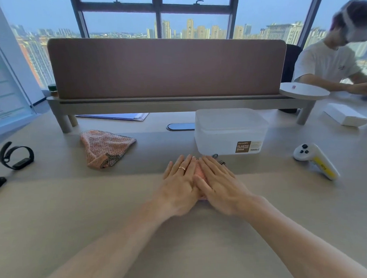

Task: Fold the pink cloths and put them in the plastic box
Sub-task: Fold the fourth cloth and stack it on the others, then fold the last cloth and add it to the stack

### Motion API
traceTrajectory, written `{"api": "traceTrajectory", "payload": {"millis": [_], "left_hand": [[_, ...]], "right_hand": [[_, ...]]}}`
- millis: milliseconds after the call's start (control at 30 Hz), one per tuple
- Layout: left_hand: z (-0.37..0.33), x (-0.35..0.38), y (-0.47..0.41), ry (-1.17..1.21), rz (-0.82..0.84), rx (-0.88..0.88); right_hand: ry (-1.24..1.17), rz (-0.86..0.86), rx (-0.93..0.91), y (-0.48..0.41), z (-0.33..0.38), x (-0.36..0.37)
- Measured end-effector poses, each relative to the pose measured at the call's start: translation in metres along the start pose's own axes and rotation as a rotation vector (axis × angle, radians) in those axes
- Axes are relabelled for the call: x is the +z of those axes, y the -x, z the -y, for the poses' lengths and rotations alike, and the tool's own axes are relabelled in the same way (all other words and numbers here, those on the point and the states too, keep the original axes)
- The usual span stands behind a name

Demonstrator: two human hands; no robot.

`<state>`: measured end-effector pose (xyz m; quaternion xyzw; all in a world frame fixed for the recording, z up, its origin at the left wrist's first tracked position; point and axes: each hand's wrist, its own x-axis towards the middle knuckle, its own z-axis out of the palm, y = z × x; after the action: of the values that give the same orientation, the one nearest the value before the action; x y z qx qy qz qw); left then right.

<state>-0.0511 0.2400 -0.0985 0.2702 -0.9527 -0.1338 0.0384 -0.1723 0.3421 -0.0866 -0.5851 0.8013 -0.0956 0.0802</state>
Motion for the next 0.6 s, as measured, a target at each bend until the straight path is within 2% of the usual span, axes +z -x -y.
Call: {"api": "traceTrajectory", "payload": {"millis": [100, 200, 333, 367, 433, 500, 533, 600], "left_hand": [[0.008, -0.003, -0.002, 0.062, -0.006, -0.068], [0.009, -0.008, -0.004, 0.077, -0.055, -0.068], [0.013, -0.010, -0.004, 0.160, 0.049, -0.028], [0.025, -0.017, -0.004, 0.218, 0.015, -0.017], [0.062, -0.040, -0.001, 0.274, -0.195, -0.032], [0.115, -0.060, 0.002, 0.133, -0.420, -0.167], [0.142, -0.068, 0.005, 0.029, -0.452, -0.278], [0.181, -0.077, 0.012, -0.078, -0.346, -0.450]], "right_hand": [[-0.002, 0.018, 0.040, 0.001, -0.009, -0.003], [0.004, -0.053, 0.038, -0.002, -0.003, -0.013], [0.047, 0.055, 0.043, 0.000, -0.002, -0.003], [0.053, 0.060, 0.057, 0.000, -0.004, -0.003], [0.068, 0.028, 0.046, 0.001, -0.006, -0.008], [0.060, -0.057, 0.041, 0.002, -0.005, -0.015], [0.062, -0.104, 0.039, 0.001, -0.003, -0.019], [0.081, -0.173, 0.020, -0.006, 0.008, -0.025]]}}
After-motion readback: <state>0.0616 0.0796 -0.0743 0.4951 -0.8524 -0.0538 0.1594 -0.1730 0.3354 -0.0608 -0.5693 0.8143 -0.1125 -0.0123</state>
